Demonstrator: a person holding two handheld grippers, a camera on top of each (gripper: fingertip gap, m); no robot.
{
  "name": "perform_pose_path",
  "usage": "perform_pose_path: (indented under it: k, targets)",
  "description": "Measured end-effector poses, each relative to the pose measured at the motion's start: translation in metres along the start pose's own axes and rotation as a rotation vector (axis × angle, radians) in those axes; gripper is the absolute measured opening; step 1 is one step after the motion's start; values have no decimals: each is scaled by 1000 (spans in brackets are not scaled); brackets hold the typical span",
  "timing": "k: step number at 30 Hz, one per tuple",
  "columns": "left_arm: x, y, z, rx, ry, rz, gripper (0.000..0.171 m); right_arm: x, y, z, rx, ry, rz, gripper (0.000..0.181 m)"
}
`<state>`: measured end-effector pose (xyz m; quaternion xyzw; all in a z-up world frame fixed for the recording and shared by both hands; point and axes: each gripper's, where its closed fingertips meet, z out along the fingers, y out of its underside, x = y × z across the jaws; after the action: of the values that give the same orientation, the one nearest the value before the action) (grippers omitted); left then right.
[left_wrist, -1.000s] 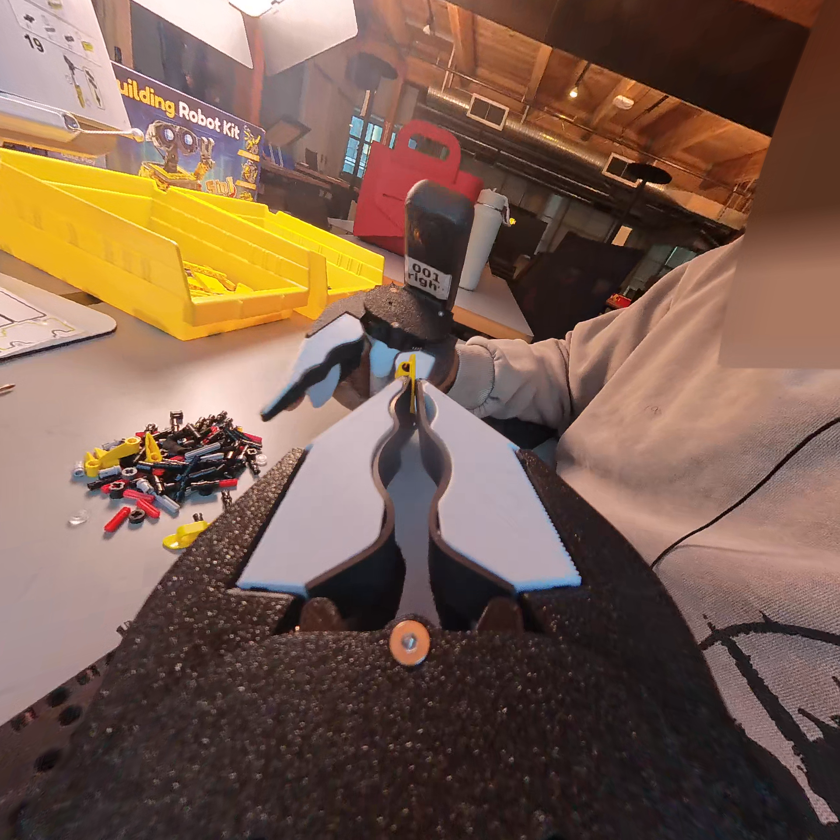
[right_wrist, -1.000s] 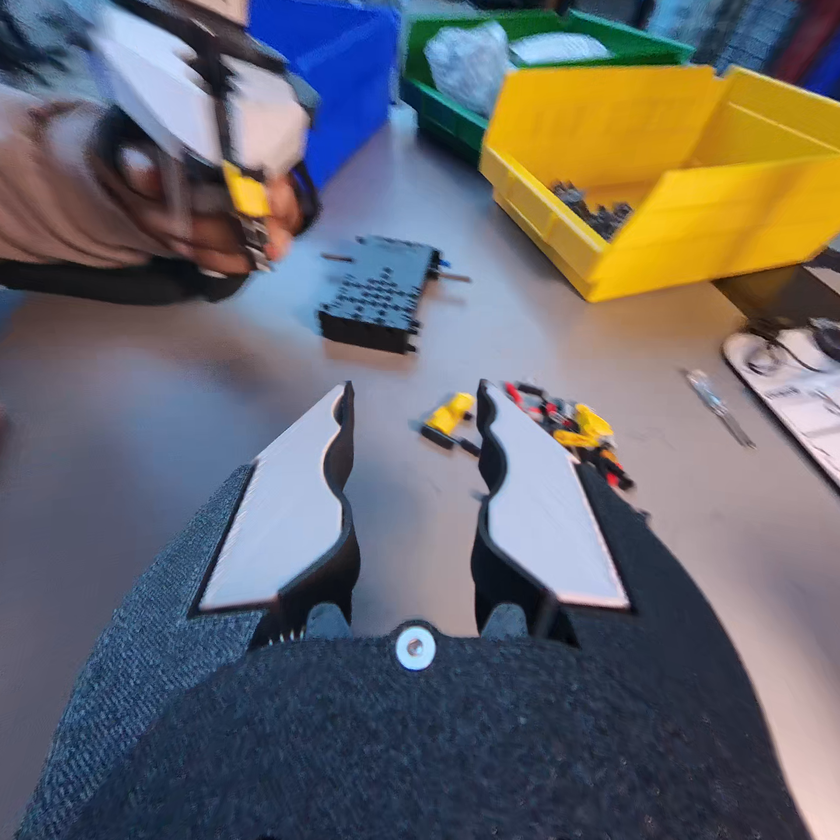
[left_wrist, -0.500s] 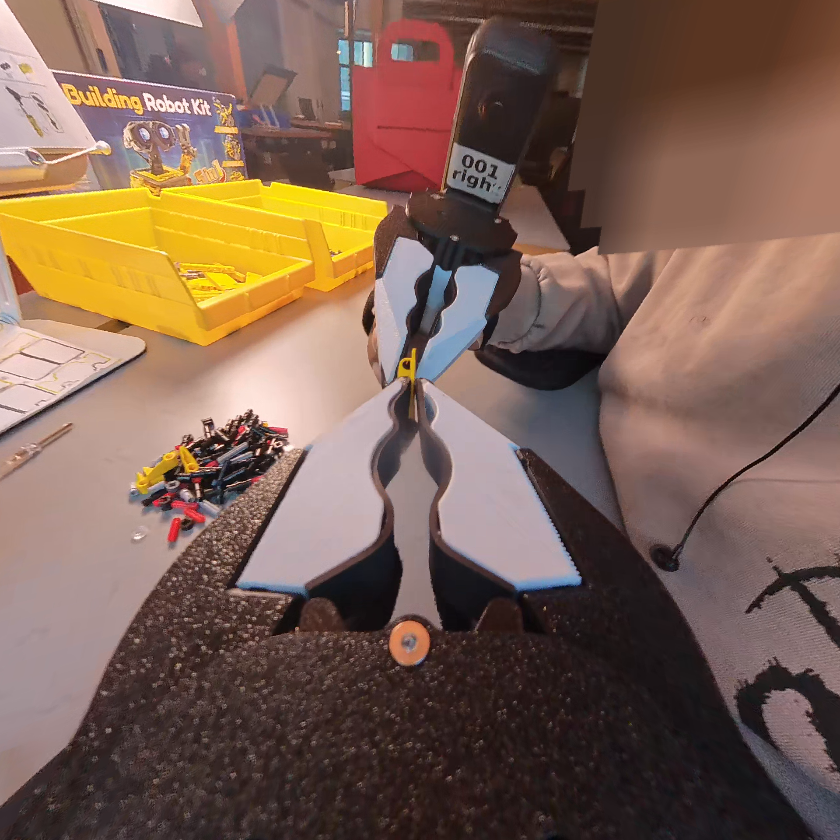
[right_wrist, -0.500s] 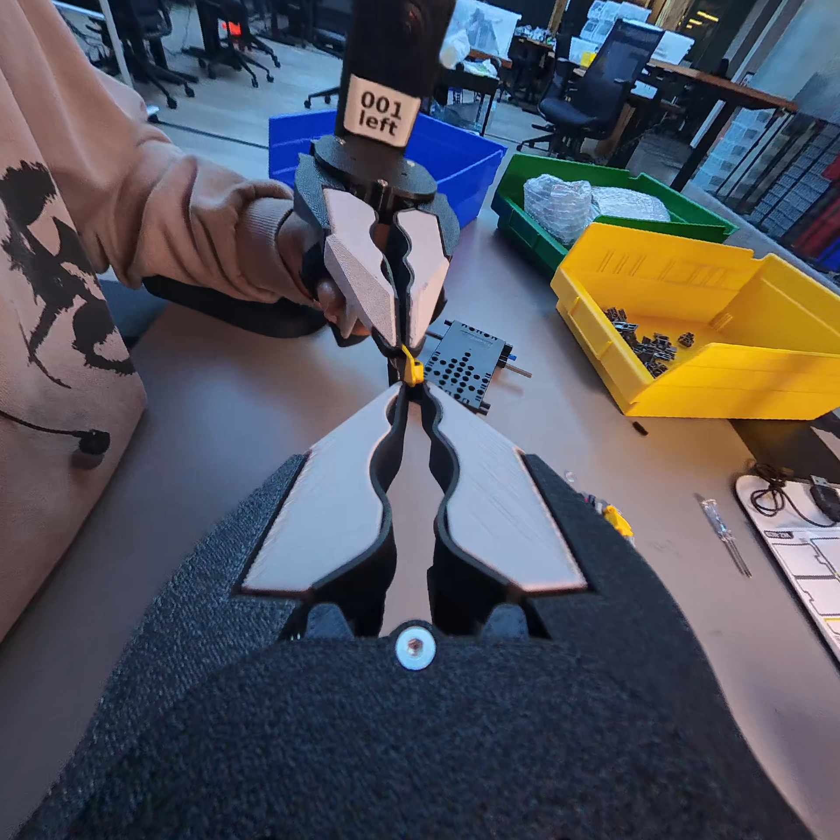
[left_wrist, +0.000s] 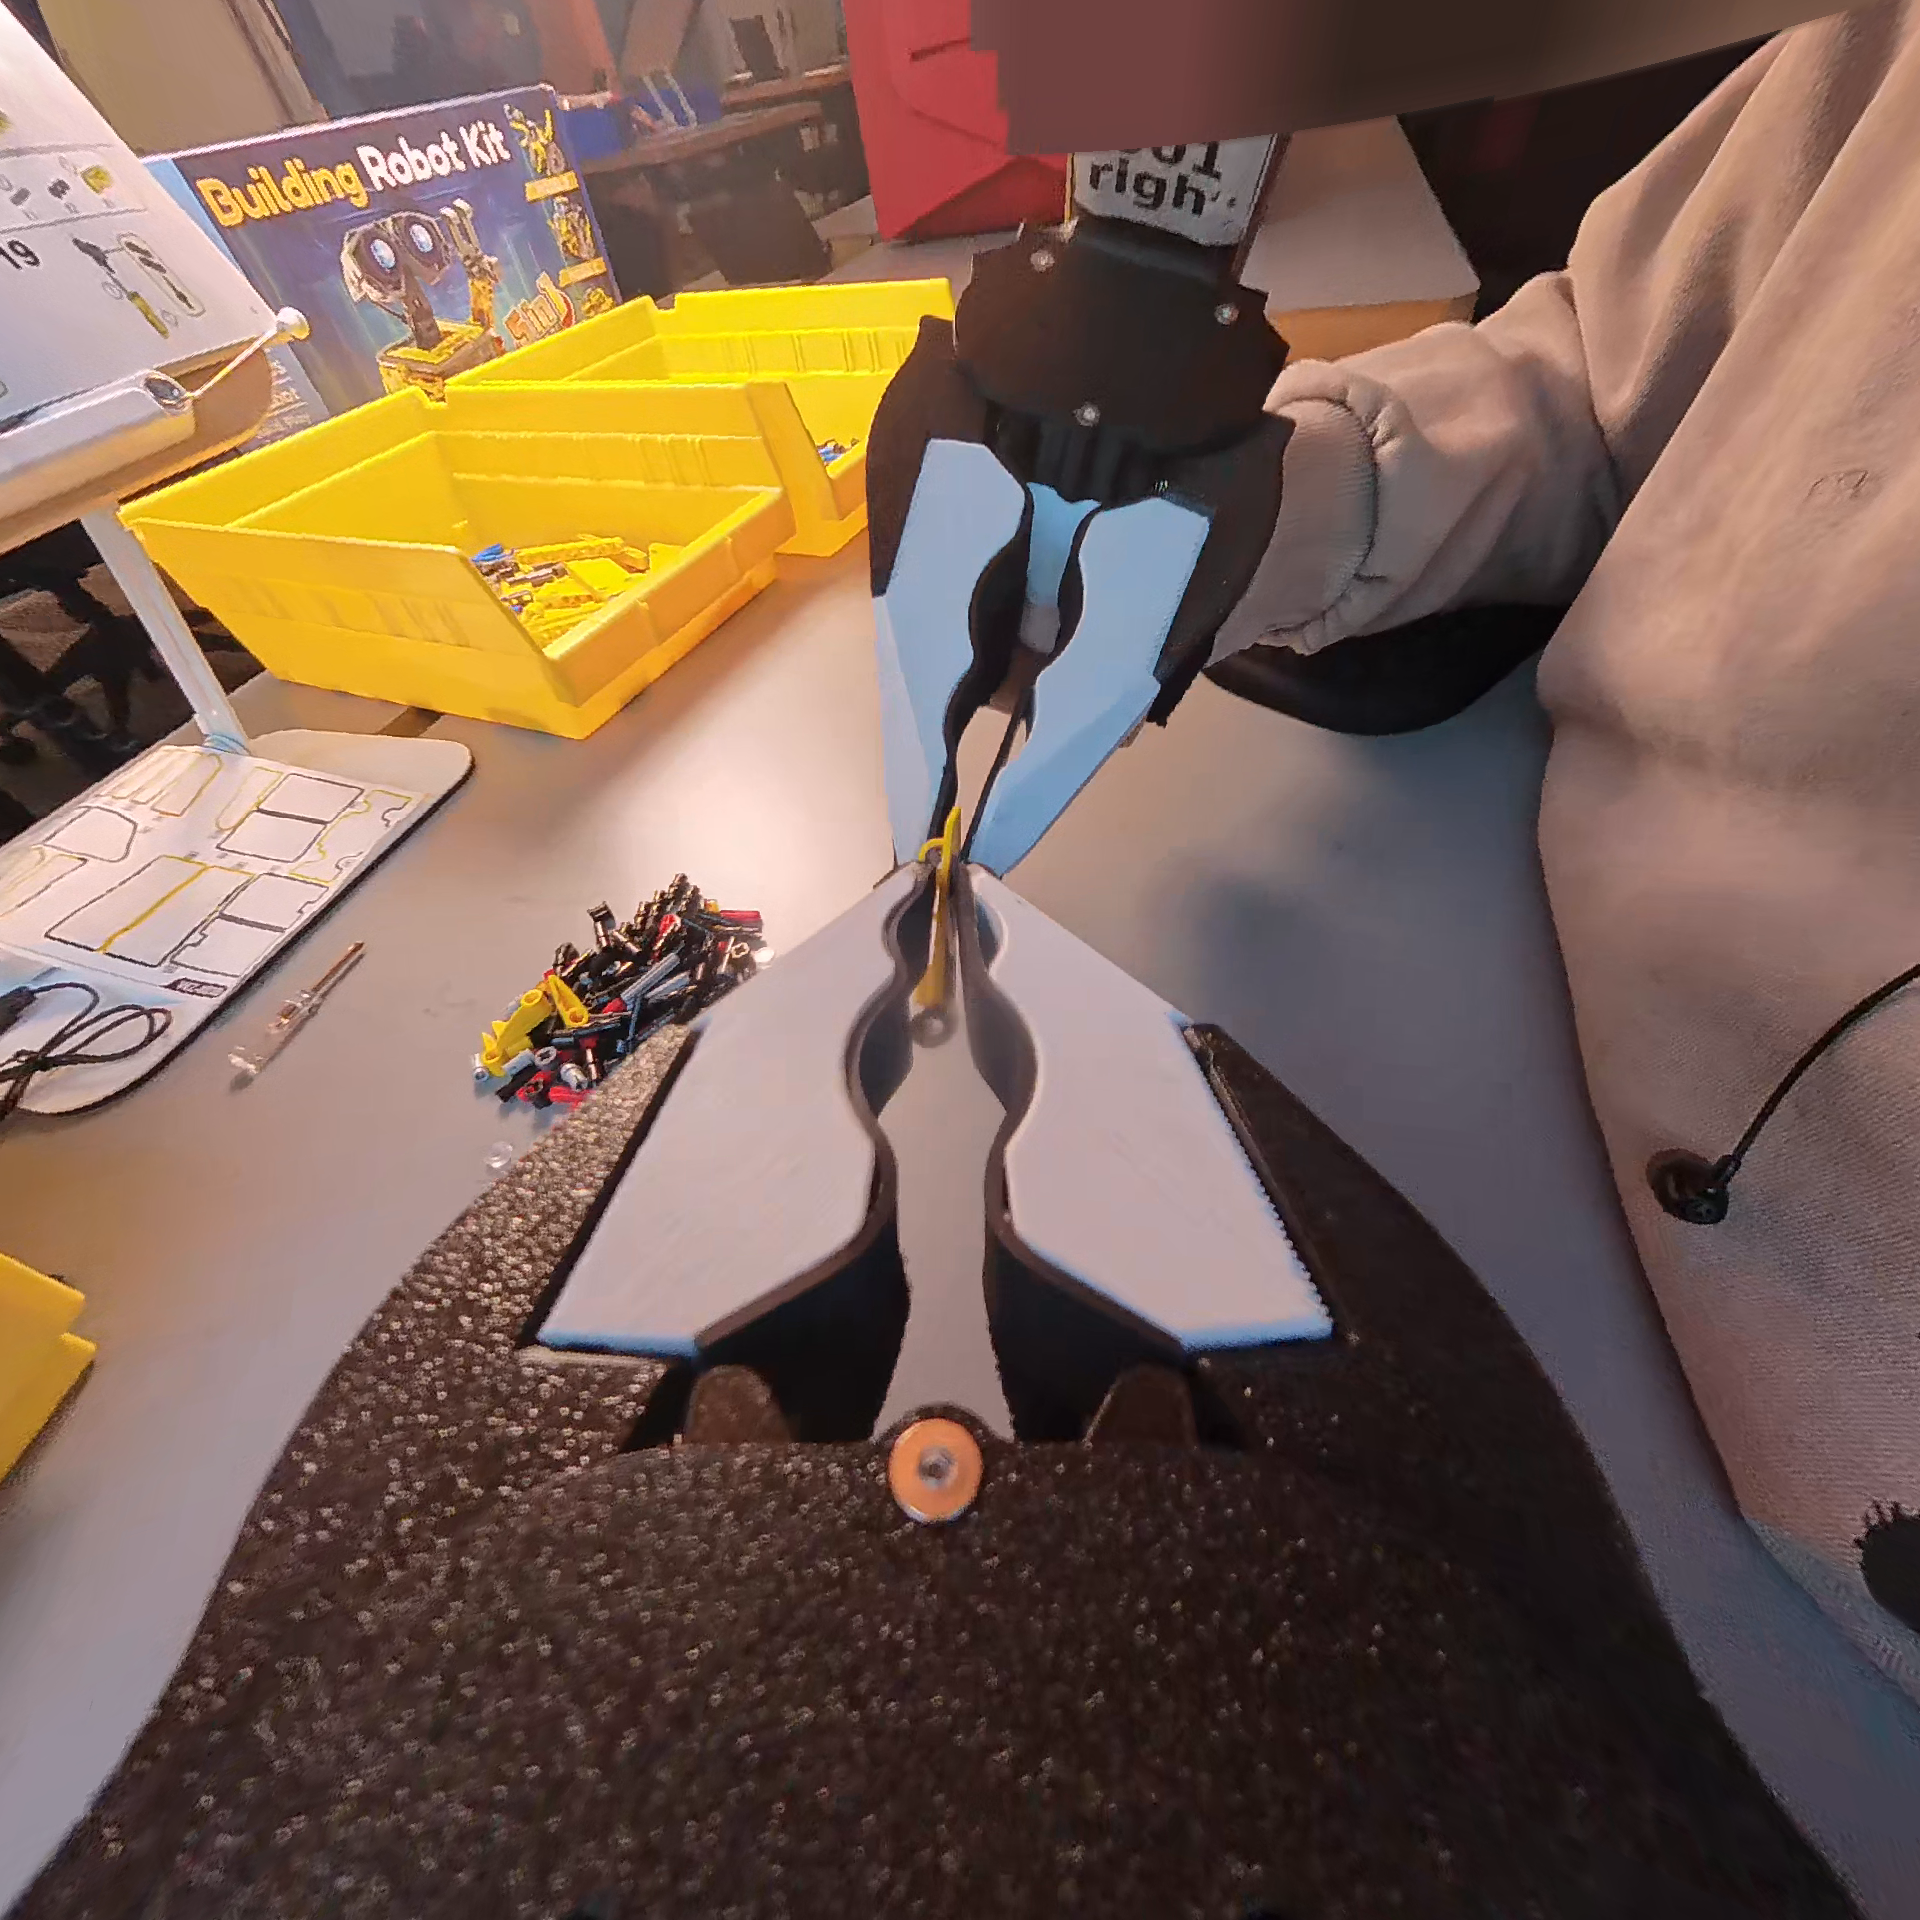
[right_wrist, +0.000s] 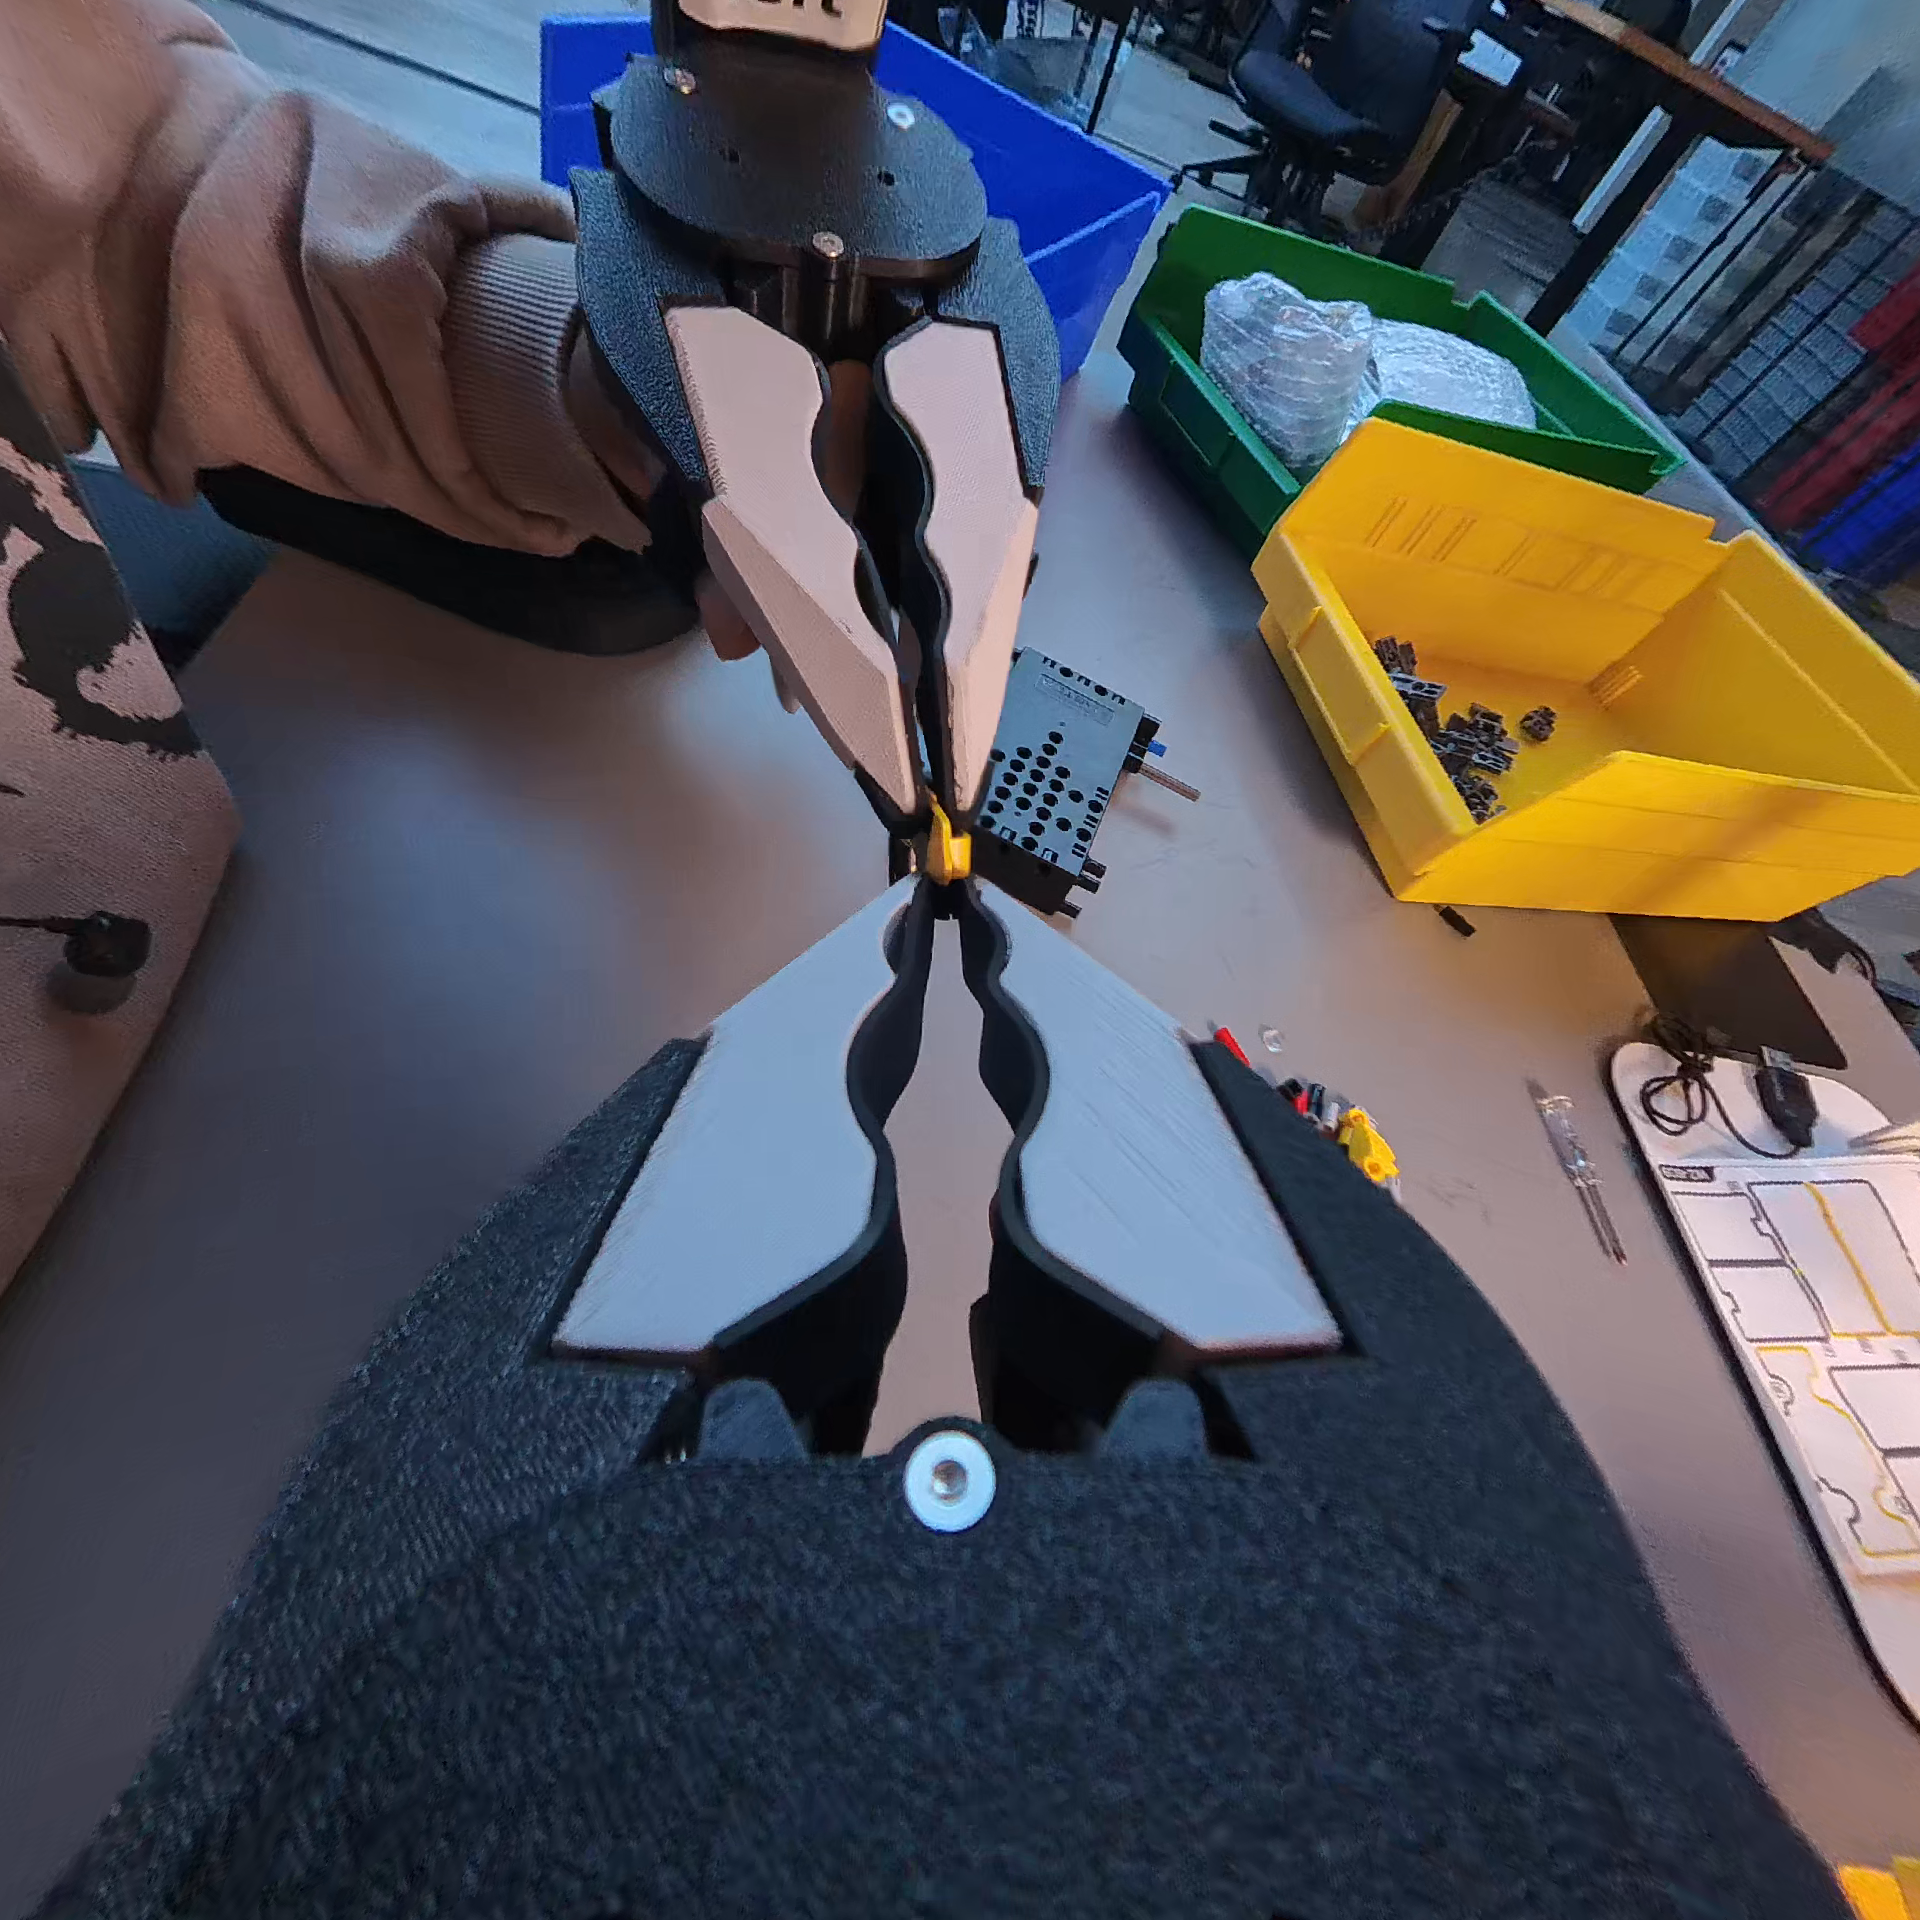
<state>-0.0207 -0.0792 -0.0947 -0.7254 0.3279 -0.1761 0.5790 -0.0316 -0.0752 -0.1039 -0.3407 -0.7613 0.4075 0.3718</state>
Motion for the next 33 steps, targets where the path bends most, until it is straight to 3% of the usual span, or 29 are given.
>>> perform_pose_path:
  k: [6, 10, 18, 20, 21, 23, 25, 28, 33]
  targets:
    - [-5, 8, 5, -123, -44, 104, 1, 4, 8, 2, -65, 55, -85, 1]
    - [-1, -6, -3, -40, -10, 61, 0, 4, -5, -1, 26, 59, -55, 1]
    - [12, -9, -5, -29, 29, 38, 0, -8, -4, -3, 122, -54, 37, 3]
    - [2, -58, -40, 207, 17, -25, 0, 12, 54, -3, -96, 26, 22, 2]
    - [-12, -69, -58, 225, -87, 52, 0, 12, 62, -10, -49, -2, 164, 2]
    - [-18, -62, -55, 205, -111, 87, 0, 21, 40, -17, 24, 73, 120, 3]
    - [-22, -43, -42, 148, -86, 26, 0, 30, 31, -13, 16, 95, 76, 3]
    - [-33, -36, -41, 141, -96, -31, 0, 58, 49, -10, -68, 194, 55, 3]
    - [-45, -31, -33, 326, 21, -396, 0, 87, 87, 7, -216, 285, 47, 9]
